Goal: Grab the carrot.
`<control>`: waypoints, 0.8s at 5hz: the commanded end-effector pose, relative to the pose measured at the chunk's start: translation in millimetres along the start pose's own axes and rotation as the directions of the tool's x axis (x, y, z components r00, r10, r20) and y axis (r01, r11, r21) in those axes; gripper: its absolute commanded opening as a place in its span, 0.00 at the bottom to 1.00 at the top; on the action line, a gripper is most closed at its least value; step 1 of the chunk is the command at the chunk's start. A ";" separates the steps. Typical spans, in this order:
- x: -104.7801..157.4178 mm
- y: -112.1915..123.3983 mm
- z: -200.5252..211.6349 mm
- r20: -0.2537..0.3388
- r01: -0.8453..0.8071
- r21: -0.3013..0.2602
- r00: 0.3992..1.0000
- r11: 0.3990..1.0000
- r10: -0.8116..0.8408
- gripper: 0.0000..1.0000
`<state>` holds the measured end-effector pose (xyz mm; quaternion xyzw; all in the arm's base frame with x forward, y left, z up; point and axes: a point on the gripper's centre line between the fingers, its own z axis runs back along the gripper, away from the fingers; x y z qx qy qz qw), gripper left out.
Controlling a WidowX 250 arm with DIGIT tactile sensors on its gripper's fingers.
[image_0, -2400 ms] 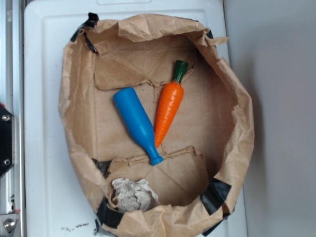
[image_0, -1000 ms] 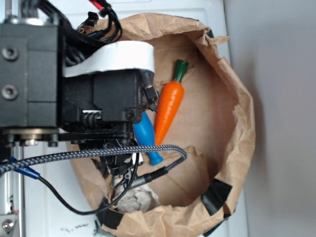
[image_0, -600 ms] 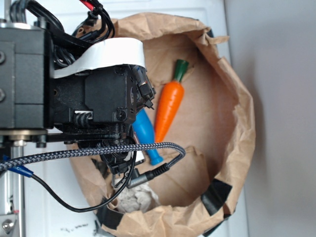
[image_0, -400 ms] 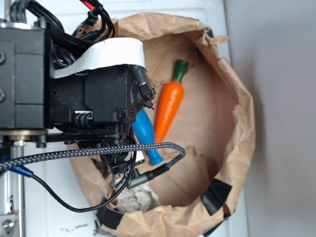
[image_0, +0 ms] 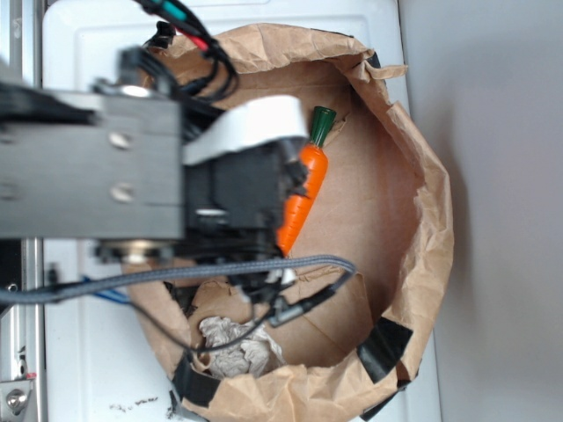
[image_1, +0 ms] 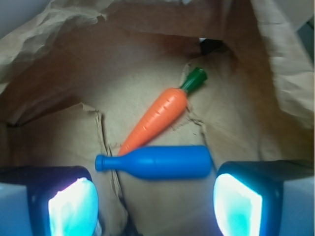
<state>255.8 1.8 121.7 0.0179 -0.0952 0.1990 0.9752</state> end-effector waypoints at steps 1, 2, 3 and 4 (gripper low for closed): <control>32.5 7.0 -30.4 -0.009 -0.056 -0.093 0.998 0.994 0.055 1.00; 37.8 7.9 -51.9 -0.055 -0.077 -0.101 0.996 0.992 0.072 1.00; 40.6 11.3 -72.1 -0.061 -0.083 -0.109 0.995 0.991 0.077 1.00; 44.8 1.8 -84.6 -0.058 -0.092 -0.110 0.995 0.990 0.086 1.00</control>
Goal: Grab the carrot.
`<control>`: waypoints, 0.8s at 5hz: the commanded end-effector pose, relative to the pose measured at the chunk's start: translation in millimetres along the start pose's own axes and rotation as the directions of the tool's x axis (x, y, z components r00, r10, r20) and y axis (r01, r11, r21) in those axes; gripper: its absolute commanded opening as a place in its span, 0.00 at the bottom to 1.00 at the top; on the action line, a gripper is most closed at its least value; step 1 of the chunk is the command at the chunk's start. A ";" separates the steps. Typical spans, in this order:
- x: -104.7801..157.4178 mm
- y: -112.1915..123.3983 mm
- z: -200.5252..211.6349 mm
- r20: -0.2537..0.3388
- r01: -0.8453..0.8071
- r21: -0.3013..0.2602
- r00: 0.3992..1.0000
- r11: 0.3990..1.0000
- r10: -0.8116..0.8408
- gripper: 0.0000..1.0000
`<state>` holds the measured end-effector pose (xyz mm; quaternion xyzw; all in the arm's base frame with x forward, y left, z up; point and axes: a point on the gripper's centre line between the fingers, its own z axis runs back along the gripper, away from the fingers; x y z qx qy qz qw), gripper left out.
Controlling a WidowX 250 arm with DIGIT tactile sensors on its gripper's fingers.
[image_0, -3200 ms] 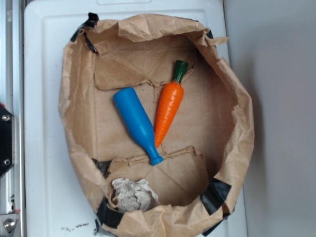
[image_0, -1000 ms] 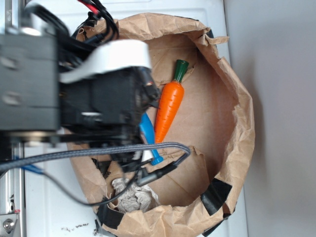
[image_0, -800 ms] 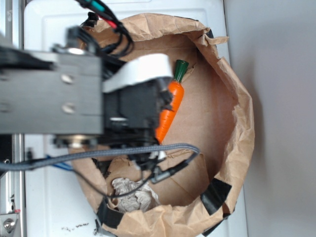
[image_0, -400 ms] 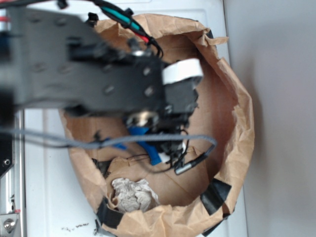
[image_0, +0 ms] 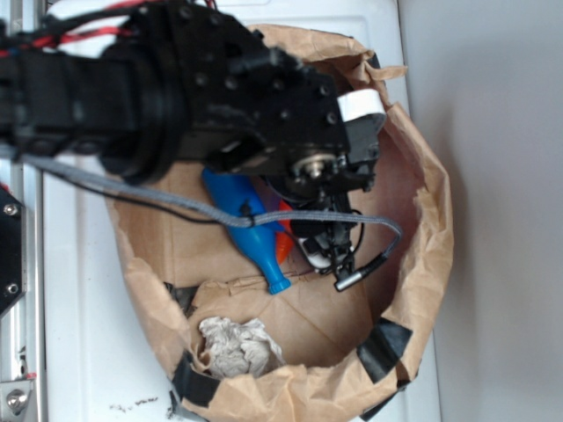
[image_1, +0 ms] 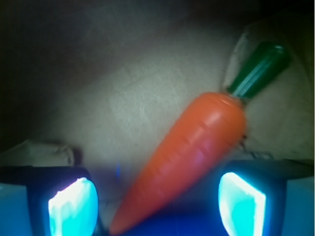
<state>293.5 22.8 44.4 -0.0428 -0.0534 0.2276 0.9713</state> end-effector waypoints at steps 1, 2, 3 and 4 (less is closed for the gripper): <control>11.0 -9.4 -1.1 0.108 -0.003 0.012 0.994 1.000 0.002 0.35; 3.9 -8.0 2.2 0.122 0.011 0.017 0.992 1.000 -0.013 0.00; 0.0 -6.9 11.2 0.127 0.017 -0.001 0.992 1.000 -0.017 0.00; -6.5 -4.7 20.8 0.136 0.026 -0.020 0.990 0.999 -0.023 0.00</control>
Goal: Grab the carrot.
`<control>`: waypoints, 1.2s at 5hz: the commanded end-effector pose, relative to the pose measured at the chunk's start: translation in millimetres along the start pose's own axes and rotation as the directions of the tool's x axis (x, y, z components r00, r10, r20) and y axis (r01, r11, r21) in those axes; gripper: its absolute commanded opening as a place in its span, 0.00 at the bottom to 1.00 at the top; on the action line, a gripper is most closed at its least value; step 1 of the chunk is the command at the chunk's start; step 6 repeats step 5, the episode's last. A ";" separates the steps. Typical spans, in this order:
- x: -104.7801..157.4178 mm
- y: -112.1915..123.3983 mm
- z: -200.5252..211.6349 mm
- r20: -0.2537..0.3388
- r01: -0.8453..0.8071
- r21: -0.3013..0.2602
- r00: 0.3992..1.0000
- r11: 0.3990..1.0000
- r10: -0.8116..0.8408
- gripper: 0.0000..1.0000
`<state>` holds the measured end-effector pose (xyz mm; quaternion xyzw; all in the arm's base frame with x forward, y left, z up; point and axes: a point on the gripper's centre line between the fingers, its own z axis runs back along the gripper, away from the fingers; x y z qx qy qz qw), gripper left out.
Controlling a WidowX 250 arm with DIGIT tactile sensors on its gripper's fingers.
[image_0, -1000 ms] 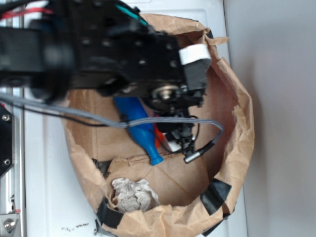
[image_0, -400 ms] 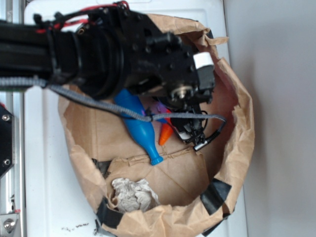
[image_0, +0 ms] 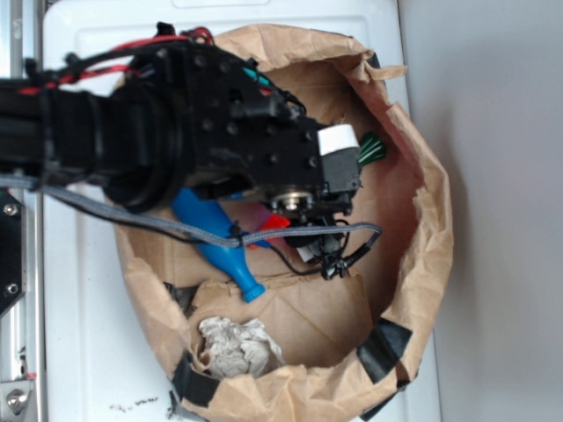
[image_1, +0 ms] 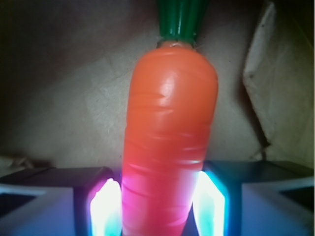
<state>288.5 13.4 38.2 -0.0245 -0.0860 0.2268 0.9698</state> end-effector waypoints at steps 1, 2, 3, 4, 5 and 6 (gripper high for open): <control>-3.0 5.8 60.6 0.054 0.011 -0.108 0.998 0.994 -0.005 0.00; -9.2 9.7 95.0 0.066 0.005 -0.156 0.998 0.988 0.005 0.00; -21.2 12.6 116.6 0.051 0.007 -0.202 0.999 0.979 0.004 0.00; -25.5 12.8 132.1 0.038 0.005 -0.229 0.999 0.973 0.004 0.00; -25.0 11.9 133.8 0.039 0.026 -0.224 0.999 0.974 -0.018 0.00; -25.0 11.9 133.8 0.039 0.026 -0.224 0.999 0.974 -0.018 0.00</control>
